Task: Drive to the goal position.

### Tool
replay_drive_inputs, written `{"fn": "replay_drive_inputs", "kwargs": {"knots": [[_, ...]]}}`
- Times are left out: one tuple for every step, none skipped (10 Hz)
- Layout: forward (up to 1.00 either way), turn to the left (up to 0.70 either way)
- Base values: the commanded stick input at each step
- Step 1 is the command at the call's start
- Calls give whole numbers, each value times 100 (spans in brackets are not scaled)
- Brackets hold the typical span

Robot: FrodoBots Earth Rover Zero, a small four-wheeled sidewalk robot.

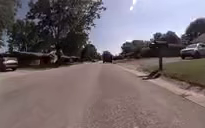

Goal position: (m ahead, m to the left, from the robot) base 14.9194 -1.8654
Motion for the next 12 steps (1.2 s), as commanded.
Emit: {"fn": "replay_drive_inputs", "kwargs": {"knots": [[50, 0], [50, 0], [50, 0], [50, 0], [50, 0], [50, 0], [50, 0], [50, 0], [50, 0], [50, 0], [50, 0], [50, 0]]}}
